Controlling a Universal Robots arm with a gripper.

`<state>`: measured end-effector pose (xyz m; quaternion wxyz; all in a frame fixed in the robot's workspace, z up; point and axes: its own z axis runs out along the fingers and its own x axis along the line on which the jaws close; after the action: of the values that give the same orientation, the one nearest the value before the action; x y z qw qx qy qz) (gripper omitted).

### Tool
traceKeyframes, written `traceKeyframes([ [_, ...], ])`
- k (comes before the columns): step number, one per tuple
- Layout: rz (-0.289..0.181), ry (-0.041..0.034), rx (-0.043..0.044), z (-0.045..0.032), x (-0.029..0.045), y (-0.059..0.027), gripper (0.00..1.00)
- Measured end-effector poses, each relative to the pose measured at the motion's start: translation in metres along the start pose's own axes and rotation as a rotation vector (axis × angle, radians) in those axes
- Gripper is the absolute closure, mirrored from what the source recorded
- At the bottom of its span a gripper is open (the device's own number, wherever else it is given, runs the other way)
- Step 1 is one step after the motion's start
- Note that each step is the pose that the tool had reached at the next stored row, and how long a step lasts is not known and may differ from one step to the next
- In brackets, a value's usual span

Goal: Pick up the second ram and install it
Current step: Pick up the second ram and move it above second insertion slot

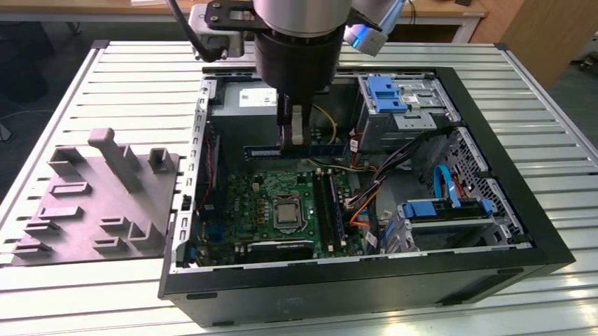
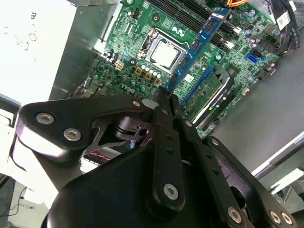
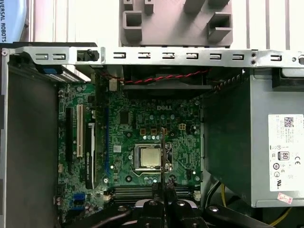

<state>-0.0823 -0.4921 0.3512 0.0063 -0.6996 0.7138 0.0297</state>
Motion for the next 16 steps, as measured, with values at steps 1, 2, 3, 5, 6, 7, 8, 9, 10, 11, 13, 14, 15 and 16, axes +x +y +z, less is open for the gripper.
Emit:
traceKeyframes([
  [1, 0.000, 0.0000, 0.0000, 0.0014, 0.0001, 0.0000, 0.87],
  [2, 0.000, -0.0001, 0.0000, 0.0028, 0.0001, -0.0001, 0.87],
  [3, 0.000, 0.0000, 0.0000, 0.0042, 0.0002, -0.0001, 0.87],
  [5, 0.000, 0.0001, 0.0000, 0.0070, 0.0004, -0.0002, 0.87],
  [6, 0.000, 0.0001, 0.0000, 0.0084, 0.0004, -0.0003, 0.87],
  [7, 0.000, 0.0001, 0.0000, 0.0098, 0.0005, -0.0003, 0.87],
  [8, 0.000, 0.0001, 0.0000, 0.0112, 0.0006, -0.0004, 0.87],
  [9, 0.000, 0.0000, 0.0000, 0.0126, 0.0006, -0.0004, 0.87],
  [10, 0.000, -0.0001, 0.0000, 0.0139, 0.0007, -0.0005, 0.87],
  [11, 0.000, -0.0001, 0.0000, 0.0151, 0.0008, -0.0005, 0.87],
  [13, 0.000, 0.0000, 0.0000, 0.0172, 0.0009, -0.0006, 0.87],
  [14, 0.000, 0.0001, 0.0000, 0.0183, 0.0009, -0.0006, 0.87],
  [15, 0.000, 0.0000, 0.0000, 0.0195, 0.0010, -0.0006, 0.87],
  [16, 0.000, 0.0000, 0.0000, 0.0208, 0.0011, -0.0007, 0.87],
])
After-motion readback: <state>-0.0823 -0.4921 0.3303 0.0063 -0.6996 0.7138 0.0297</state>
